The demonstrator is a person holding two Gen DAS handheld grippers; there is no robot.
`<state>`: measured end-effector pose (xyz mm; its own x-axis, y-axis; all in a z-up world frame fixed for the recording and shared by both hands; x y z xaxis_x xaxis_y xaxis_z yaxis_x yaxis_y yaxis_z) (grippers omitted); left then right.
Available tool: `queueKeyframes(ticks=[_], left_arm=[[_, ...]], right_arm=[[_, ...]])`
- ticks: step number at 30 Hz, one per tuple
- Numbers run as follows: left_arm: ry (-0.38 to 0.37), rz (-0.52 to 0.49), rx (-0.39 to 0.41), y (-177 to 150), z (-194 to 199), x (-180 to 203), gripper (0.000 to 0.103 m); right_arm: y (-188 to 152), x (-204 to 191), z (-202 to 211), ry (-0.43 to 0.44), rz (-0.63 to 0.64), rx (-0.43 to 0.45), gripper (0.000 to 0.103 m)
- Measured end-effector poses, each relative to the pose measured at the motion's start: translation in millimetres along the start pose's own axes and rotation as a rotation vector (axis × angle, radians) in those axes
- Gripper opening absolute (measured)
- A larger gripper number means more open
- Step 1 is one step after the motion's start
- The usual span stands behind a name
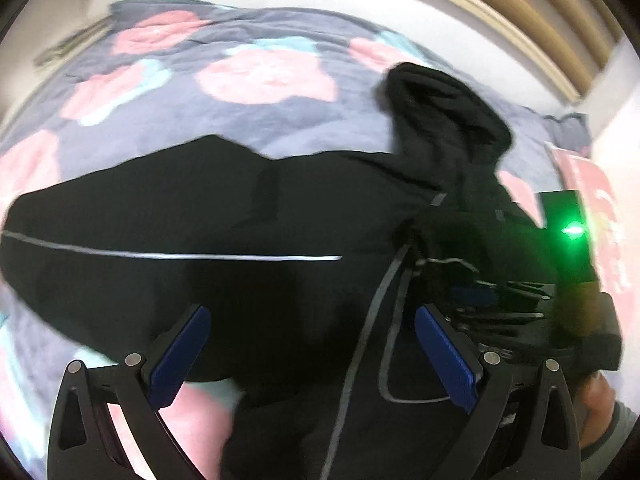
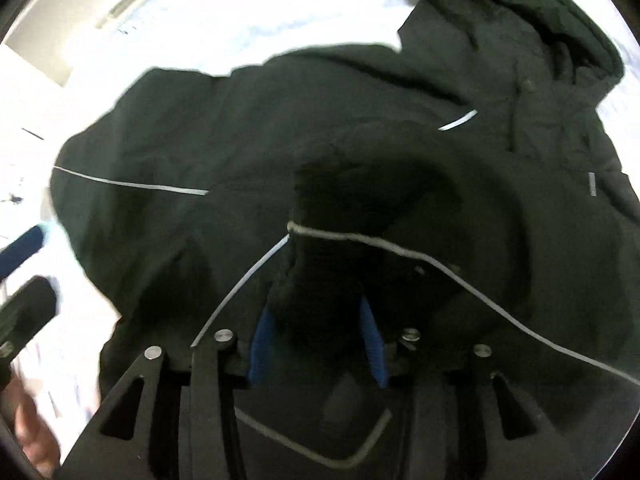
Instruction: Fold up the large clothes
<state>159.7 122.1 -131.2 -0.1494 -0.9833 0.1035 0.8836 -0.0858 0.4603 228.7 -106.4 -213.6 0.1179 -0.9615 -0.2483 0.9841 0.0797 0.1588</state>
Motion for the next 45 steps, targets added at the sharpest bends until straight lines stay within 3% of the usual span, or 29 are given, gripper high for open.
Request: queueKeyframes(ticks=[4, 7, 13, 15, 17, 18, 20, 24, 28, 31, 34, 36, 38, 40, 45], left_arm=[[-0.085, -0.056, -0.019, 11.2, -17.2, 22.6, 0.102], [-0.167, -0.075, -0.047, 20.0, -38.0, 39.1, 0.102], [-0.221, -0.069, -0.114, 32.3, -86.6, 54.8, 0.100], [-0.251, -0.039, -0.131, 35.8, -102.8, 55.6, 0.086], [-0.302, -0.009, -0.168, 37.4, -119.1, 55.9, 0.057], [-0.325, 0.009, -0.184, 38.2, -126.8, 56.4, 0.053], [-0.346, 0.024, -0.181, 39.9, -131.2, 58.2, 0.022], [-0.320, -0.016, -0.062, 51.1, -90.6, 58.1, 0.020], [-0.301, 0.030, 0.047, 57.0, -40.8, 20.9, 0.020], [-0.217, 0.073, 0.007, 48.3, -39.7, -18.9, 0.020], [-0.020, 0.080, -0.121, 30.4, -66.9, -43.9, 0.020], [-0.037, 0.102, -0.182, 17.6, -86.9, -52.7, 0.020], [-0.049, 0.121, -0.185, 10.8, -94.6, -52.6, 0.020], [-0.042, 0.126, -0.150, 11.5, -86.9, -49.9, 0.020], [-0.114, 0.131, -0.003, 28.4, -39.8, -40.5, 0.022]], right_arm=[[-17.2, 40.8, 47.2, 0.008, -0.045, 0.089, 0.067], [-32.0, 80.0, 71.6, -0.012, -0.117, 0.108, 0.068], [-49.2, 113.4, 76.9, -0.075, -0.207, 0.115, 0.068], [-56.1, 124.1, 76.2, -0.079, -0.232, 0.111, 0.068], [-63.7, 130.3, 71.2, -0.091, -0.252, 0.109, 0.068], [-66.9, 132.5, 72.5, -0.101, -0.255, 0.109, 0.068], [-71.3, 139.8, 73.9, -0.113, -0.268, 0.110, 0.068], [-73.3, 156.8, 86.3, -0.133, -0.307, 0.149, 0.068], [-63.3, 174.2, 92.0, -0.161, -0.336, 0.173, 0.068], [-50.5, 182.6, 85.3, -0.199, -0.348, 0.189, 0.068], [-38.8, 184.7, 61.3, -0.269, -0.345, 0.165, 0.068], [-34.7, 187.2, 38.8, -0.310, -0.348, 0.129, 0.068], [-32.7, 190.2, 15.3, -0.341, -0.349, 0.082, 0.068], [-31.1, 192.6, 6.7, -0.340, -0.356, 0.082, 0.071], [-25.8, 192.2, 10.3, -0.335, -0.352, 0.061, 0.071]])
Point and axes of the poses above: each gripper's, at about its wrist camera, not at the fingertips, and z roughly against the way its jaws point, x to its right, y to its top, the point moved 1 cm from there along -z, roughly the way its jaws point, and after that the axes turned 12 degrees about -z, right-handed, at the moved point
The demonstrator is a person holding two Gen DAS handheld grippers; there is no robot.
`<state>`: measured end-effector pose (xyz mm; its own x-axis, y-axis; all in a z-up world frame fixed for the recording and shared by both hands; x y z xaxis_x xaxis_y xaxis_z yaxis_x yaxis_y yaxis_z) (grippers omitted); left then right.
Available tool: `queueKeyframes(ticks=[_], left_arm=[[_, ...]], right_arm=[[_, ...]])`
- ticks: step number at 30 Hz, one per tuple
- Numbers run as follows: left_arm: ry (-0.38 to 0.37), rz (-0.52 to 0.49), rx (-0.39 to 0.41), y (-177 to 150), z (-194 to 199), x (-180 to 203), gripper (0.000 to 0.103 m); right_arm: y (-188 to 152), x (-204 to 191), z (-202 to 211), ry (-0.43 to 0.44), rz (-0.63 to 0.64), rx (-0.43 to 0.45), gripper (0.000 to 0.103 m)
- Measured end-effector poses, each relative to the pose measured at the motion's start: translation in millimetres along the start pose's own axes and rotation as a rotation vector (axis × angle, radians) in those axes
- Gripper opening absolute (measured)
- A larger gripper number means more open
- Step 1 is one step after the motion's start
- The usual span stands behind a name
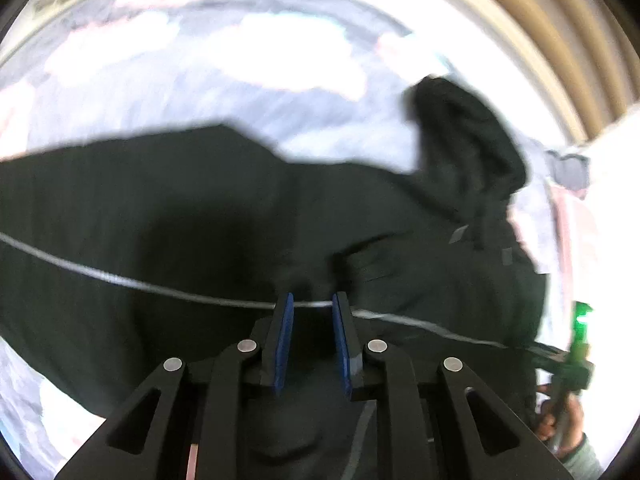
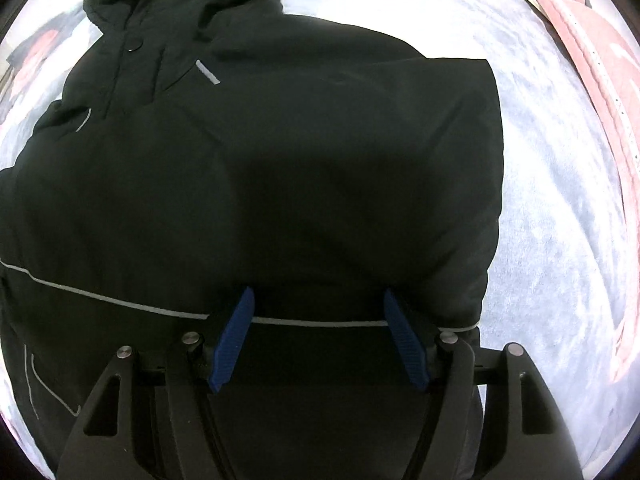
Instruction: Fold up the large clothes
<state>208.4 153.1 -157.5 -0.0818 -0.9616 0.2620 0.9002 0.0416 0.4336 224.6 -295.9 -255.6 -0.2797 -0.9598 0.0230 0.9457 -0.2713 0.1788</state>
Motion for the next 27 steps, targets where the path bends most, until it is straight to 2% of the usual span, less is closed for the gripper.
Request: queueKeyframes(ticks=[1, 4, 6, 9, 11, 13, 14, 15, 17, 20, 25, 27], left_arm=[[-0.024, -0.030, 0.013, 5.0, 7.2, 12.3, 0.026], [-0.056, -0.142, 0.019, 13.8, 11.8, 53.8, 0.054], [-0.073, -0.202, 0.017, 9.5, 4.2, 74.0, 0.055], [-0.090, -0.207, -0.043, 2.6, -29.7, 92.0, 0.055], [-0.081, -0.179, -0.082, -5.4, -57.5, 94.2, 0.055], [-0.014, -0.134, -0.171, -16.7, -90.3, 85.8, 0.055], [-0.010, -0.100, -0.206, -21.6, -107.1, 81.1, 0.054], [-0.020, -0.081, -0.182, -24.0, -111.6, 78.3, 0.054], [-0.019, -0.085, -0.183, -21.9, -110.9, 81.2, 0.054], [-0.016, -0.113, -0.186, -20.2, -109.7, 87.7, 0.054], [-0.073, -0.092, -0.124, -26.8, -71.8, 87.0, 0.054], [-0.079, -0.060, -0.096, -34.9, -47.9, 75.1, 0.054]], right_arm=[[0.2, -0.1, 3.4, 0.003, 0.002, -0.001, 0.072], [1.3, -0.1, 28.9, 0.102, -0.016, 0.014, 0.072], [-5.6, -6.8, 51.5, 0.142, 0.008, 0.057, 0.072], [-19.8, -21.6, 61.8, 0.119, 0.066, 0.089, 0.072], [-30.3, -29.9, 50.9, 0.099, 0.108, 0.074, 0.072], [-37.8, -31.8, 31.5, 0.054, 0.118, 0.023, 0.071], [-43.1, -31.6, 15.7, 0.036, 0.107, -0.015, 0.071], [-45.6, -31.3, 9.5, 0.038, 0.101, -0.013, 0.071], [-47.5, -32.9, 4.9, 0.033, 0.105, 0.020, 0.072], [-43.3, -34.5, 2.7, 0.029, 0.095, 0.021, 0.074], [-41.2, -33.0, 3.7, 0.020, 0.115, 0.024, 0.076], [-41.0, -36.3, 5.9, 0.017, 0.115, 0.030, 0.077]])
Point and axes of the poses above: each gripper's, at about its wrist camera, not at the fingertips, and z roughly against the way its jaws point, x to its right, y to its top, the point moved 1 cm from there along -z, roughly the way its jaws point, and after that the axes turned 12 degrees about -z, right-handed, at the moved point
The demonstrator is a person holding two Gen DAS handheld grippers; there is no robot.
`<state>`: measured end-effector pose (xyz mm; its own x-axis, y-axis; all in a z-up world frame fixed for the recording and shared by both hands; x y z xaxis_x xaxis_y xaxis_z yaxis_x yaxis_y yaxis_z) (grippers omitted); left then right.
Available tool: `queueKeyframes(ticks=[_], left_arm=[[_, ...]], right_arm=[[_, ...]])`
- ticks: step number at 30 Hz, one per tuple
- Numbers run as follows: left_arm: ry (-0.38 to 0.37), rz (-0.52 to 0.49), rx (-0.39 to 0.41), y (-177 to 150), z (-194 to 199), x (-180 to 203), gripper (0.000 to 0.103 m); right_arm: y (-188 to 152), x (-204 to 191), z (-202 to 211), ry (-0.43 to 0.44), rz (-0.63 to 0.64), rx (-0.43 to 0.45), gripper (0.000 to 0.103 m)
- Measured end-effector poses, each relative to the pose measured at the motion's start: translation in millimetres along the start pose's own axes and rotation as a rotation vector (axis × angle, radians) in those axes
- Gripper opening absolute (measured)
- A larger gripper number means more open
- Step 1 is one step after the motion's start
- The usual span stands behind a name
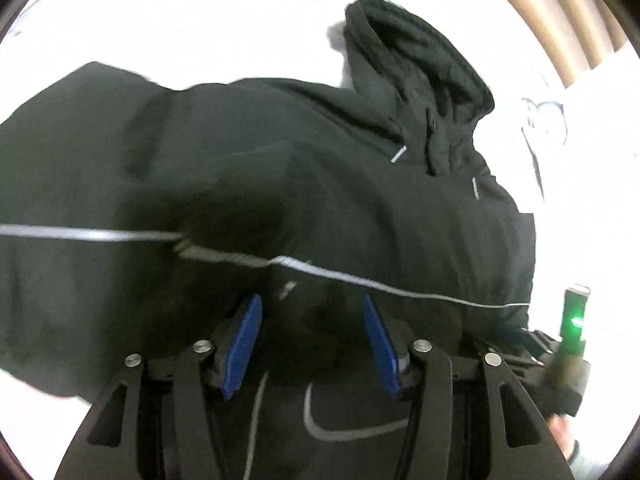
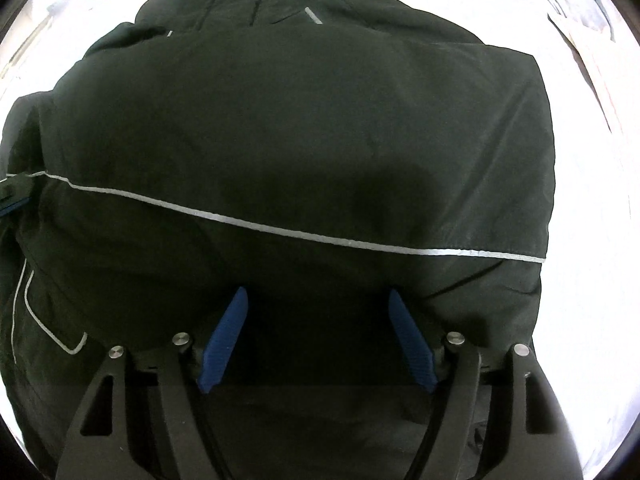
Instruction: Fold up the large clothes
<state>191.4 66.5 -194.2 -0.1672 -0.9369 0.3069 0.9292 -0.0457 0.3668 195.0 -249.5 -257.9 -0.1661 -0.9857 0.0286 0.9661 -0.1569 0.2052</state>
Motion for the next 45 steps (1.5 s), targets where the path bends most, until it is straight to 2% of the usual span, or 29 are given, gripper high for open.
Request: queueKeyframes(ticks=[3, 5, 9, 10, 13, 15, 17, 20, 24, 28, 31, 34, 35, 36, 38, 41, 45], left_arm=[[0.011, 0.081, 0.040, -17.4, 30.5, -27.6, 0.054], [0.044, 0.143, 0.073, -31.2, 51.5, -51.0, 0.054], [0.118, 0.318, 0.159, -53.1, 102.4, -125.0, 0.054], [0.141, 0.392, 0.194, -60.0, 119.3, -151.7, 0.055], [0.173, 0.573, 0.264, -76.9, 154.6, -219.2, 0.060], [0.186, 0.685, 0.344, -89.0, 175.7, -264.1, 0.062], [0.241, 0.759, 0.388, -97.5, 189.7, -301.4, 0.073], [0.310, 0.821, 0.385, -101.6, 192.7, -341.6, 0.074], [0.388, 0.900, 0.340, -100.2, 177.8, -381.3, 0.074], [0.403, 0.936, 0.306, -97.5, 160.9, -399.3, 0.074], [0.457, 0.893, 0.264, -89.3, 148.7, -402.8, 0.074], [0.505, 0.845, 0.256, -83.2, 144.0, -404.8, 0.071], [0.508, 0.814, 0.271, -81.0, 142.9, -402.0, 0.059], [0.512, 0.798, 0.272, -78.8, 143.5, -399.3, 0.055], [0.548, 0.754, 0.279, -76.7, 148.0, -390.2, 0.032], [0.540, 0.705, 0.349, -80.5, 165.2, -371.1, 0.018], [0.520, 0.607, 0.432, -78.6, 189.9, -333.1, 0.018]], right_arm=[[-2.7, -2.1, 0.7, -0.011, 0.004, 0.005, 0.079], [-0.1, -3.8, 0.3, -0.015, 0.005, 0.001, 0.079], [4.8, -6.6, 0.7, -0.023, 0.009, -0.015, 0.082], [15.9, -14.7, -6.6, -0.027, 0.007, -0.019, 0.083], [20.6, -22.2, -12.7, -0.042, 0.002, -0.032, 0.085], [24.2, -25.6, -13.7, -0.054, -0.004, -0.039, 0.087], [27.6, -27.2, -15.7, -0.062, -0.013, -0.044, 0.089], [30.7, -33.2, -15.3, -0.076, -0.017, -0.047, 0.091], [37.6, -45.0, -16.7, -0.081, -0.018, -0.062, 0.092], [42.2, -48.5, -20.3, -0.087, -0.018, -0.072, 0.093], [46.0, -57.7, -24.4, -0.089, -0.020, -0.079, 0.093], [49.3, -52.9, -29.1, -0.086, -0.020, -0.081, 0.093], [49.1, -49.1, -31.9, -0.085, -0.019, -0.080, 0.093], [49.9, -49.9, -32.6, -0.086, -0.019, -0.078, 0.094], [44.4, -46.8, -33.1, -0.085, -0.020, -0.074, 0.094], [43.0, -47.5, -35.4, -0.083, -0.020, -0.071, 0.094], [30.9, -37.3, -35.2, -0.078, -0.022, -0.064, 0.094]])
Point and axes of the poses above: each gripper's, at about its wrist camera, not at the fingertips, and z roughly against the way its jaws point, x to its right, y to its top, the point moved 1 cm from there along -z, roughly the way its jaws point, and after that the axes turned 12 degrees about -z, right-handed, at the moved point
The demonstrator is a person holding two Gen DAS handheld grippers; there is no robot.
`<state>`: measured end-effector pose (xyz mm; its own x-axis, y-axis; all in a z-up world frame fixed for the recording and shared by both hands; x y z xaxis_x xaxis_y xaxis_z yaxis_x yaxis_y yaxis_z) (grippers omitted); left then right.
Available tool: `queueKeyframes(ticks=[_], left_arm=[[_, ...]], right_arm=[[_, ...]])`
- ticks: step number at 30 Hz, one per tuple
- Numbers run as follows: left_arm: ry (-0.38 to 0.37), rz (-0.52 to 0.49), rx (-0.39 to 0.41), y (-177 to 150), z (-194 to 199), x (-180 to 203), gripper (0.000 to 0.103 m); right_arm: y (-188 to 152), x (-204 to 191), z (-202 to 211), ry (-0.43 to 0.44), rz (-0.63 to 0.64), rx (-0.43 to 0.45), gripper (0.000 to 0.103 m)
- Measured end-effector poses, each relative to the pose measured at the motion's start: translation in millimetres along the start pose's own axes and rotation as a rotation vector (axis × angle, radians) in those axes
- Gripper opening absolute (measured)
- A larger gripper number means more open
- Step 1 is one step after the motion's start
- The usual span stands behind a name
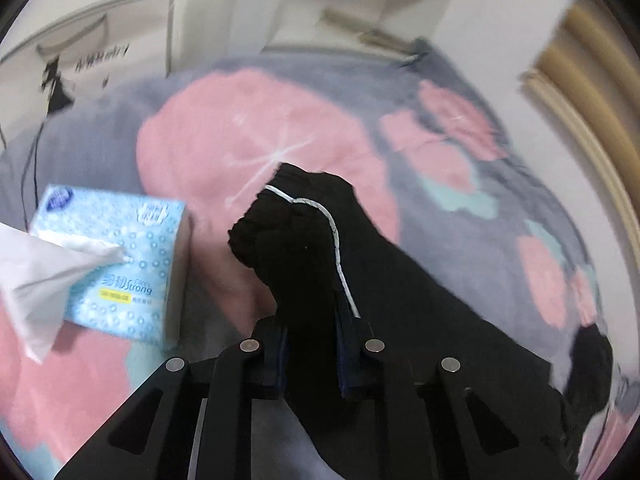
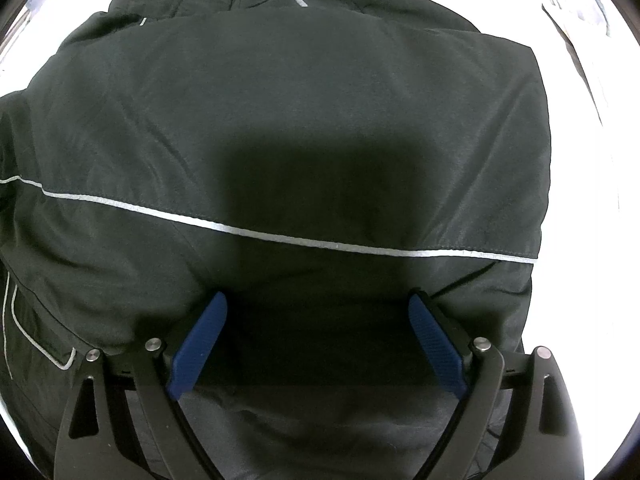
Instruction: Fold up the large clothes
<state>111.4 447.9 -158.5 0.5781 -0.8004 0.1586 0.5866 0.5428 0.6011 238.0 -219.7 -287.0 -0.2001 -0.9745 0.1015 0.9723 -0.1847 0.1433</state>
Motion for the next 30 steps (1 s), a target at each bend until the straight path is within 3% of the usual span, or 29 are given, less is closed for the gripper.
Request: queueKeyframes(ticks=[4, 10, 13, 18, 22, 24, 28, 30], left_arm=[[-0.076, -0.105, 0.064, -8.5, 45.6, 38.9, 0.016], [-0.171, -0.363, 0.099, -37.9, 102.8, 141.6, 0.016], [-0.205, -0.521, 0.107, -71.3, 121.5, 201.7, 0.016], [-0.349, -0.757, 0.081, -138.0, 147.2, 297.7, 0.017], [-0.451, -0.855, 0.003, -179.3, 139.7, 343.4, 0.026], [-0.485, -0.882, -0.086, -199.7, 116.4, 357.1, 0.033], [-0.579, -0.808, -0.340, -224.4, 54.6, 359.4, 0.035], [-0.612, -0.764, -0.392, -226.4, 45.7, 355.2, 0.035]], right_arm=[[-9.2, 5.5, -0.9, 0.005, -0.001, 0.012, 0.094], [-19.6, 20.0, 17.7, 0.040, -0.003, 0.045, 0.093], [-31.1, 32.2, 29.6, 0.077, -0.021, 0.063, 0.093], [-48.4, 49.3, 43.1, 0.096, -0.033, 0.072, 0.093], [-60.2, 52.8, 51.4, 0.118, -0.021, 0.077, 0.093], [-64.6, 48.5, 55.8, 0.129, 0.001, 0.083, 0.093], [-72.5, 30.8, 65.5, 0.168, 0.057, 0.083, 0.093], [-75.8, 23.2, 75.3, 0.194, 0.094, 0.090, 0.093]])
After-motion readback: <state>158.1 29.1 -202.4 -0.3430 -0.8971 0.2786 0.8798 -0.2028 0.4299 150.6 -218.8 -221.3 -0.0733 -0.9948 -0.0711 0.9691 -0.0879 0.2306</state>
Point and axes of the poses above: each gripper's, at about its wrist camera, not at the fingertips, and z roughly against the way its jaws point, x to its right, y to its top, the point moved 1 cm from there along -z, roughly the way its jaws point, and after that the axes turned 12 degrees about -z, right-handed, at the moved point
